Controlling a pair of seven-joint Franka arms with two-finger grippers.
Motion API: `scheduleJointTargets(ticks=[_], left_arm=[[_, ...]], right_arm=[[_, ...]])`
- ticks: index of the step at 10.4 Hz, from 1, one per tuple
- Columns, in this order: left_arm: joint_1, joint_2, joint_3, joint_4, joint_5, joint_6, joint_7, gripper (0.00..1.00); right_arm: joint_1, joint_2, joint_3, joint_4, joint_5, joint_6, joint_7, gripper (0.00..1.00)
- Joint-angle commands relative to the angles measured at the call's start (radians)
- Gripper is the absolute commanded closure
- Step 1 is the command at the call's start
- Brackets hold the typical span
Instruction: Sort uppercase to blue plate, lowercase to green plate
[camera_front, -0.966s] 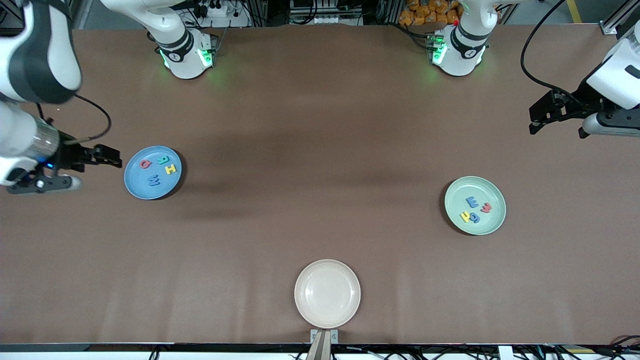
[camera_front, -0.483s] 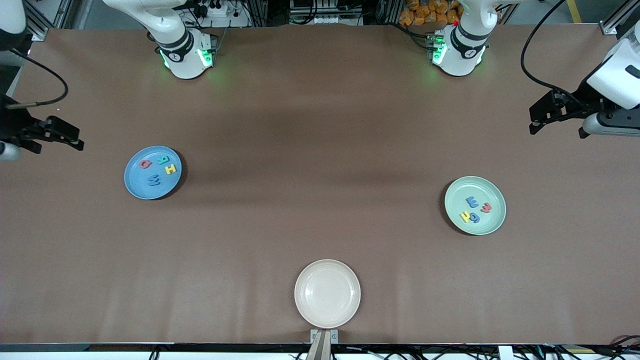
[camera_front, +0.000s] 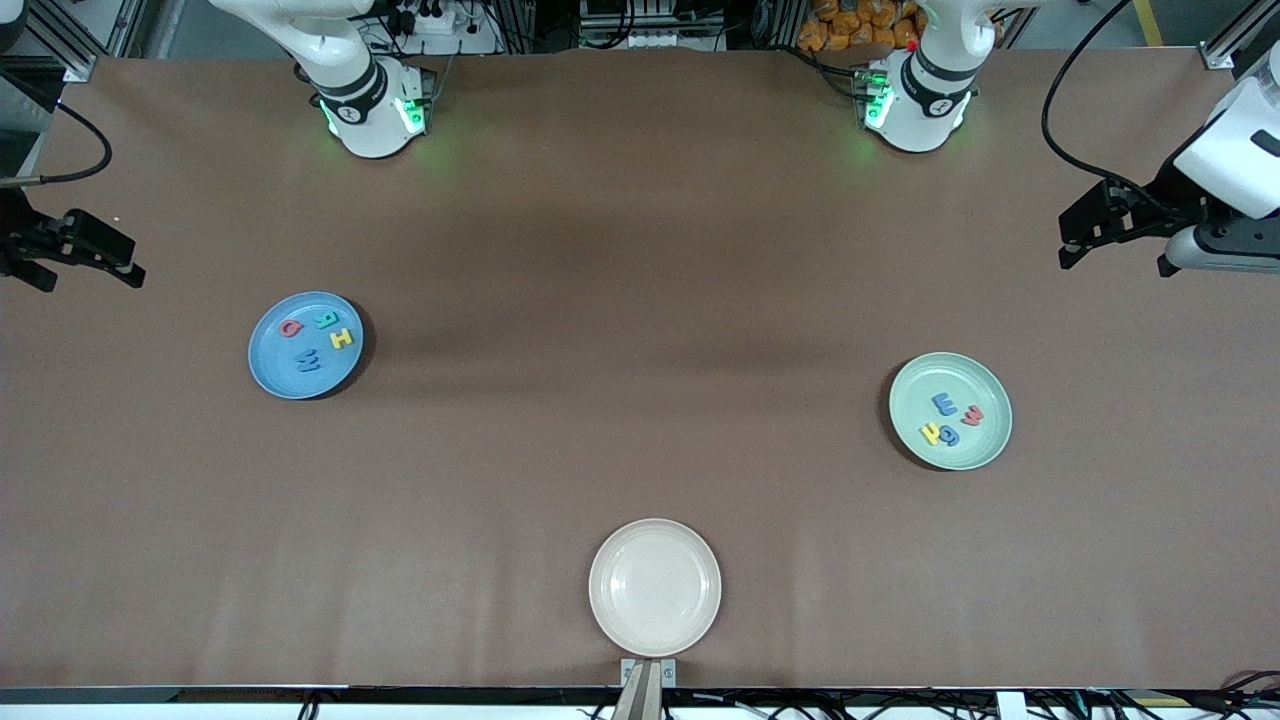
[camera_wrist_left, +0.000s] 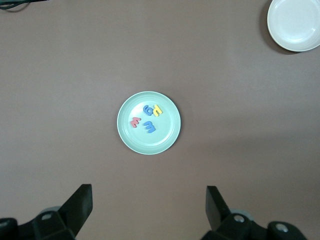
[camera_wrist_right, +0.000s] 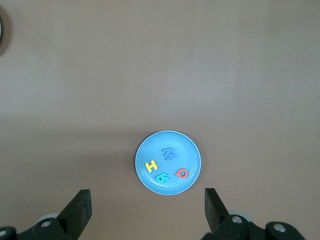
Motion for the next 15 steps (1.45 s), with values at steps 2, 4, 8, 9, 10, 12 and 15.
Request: scheduleJointTargets(ticks=[2,4,8,9,10,12,15], left_arm=[[0.001,-0.006,-0.001,0.004,0.022,0.002,0.019,0.0],[0.001,-0.006,-0.001,0.004,0.02,0.002,0.019,0.0],[0.001,-0.006,-0.001,0.004,0.02,0.002,0.019,0.0],[0.001,-0.006,-0.001,0.004,0.02,0.002,0.019,0.0],[0.001,-0.006,-0.001,0.004,0.02,0.002,0.019,0.0],[0.001,-0.006,-0.001,0.004,0.02,0.002,0.019,0.0],[0.001,-0.006,-0.001,0.006,0.02,0.002,0.019,0.0]], right_arm=[[-0.015,-0.018,0.021,0.004,-0.015,-0.011,0.026,0.0],[-0.004,0.004,0.016,0.039,-0.018,-0.004,0.029,0.0],[-0.004,0.083,0.016,0.139,-0.016,-0.004,0.031,0.0],[-0.004,0.1,0.016,0.162,-0.016,-0.004,0.031,0.0],[-0.006,0.1,0.016,0.162,-0.015,-0.004,0.032,0.0],[-0.007,0.105,0.015,0.161,-0.013,-0.006,0.032,0.0],[-0.006,0.097,0.015,0.161,-0.016,-0.014,0.052,0.0]])
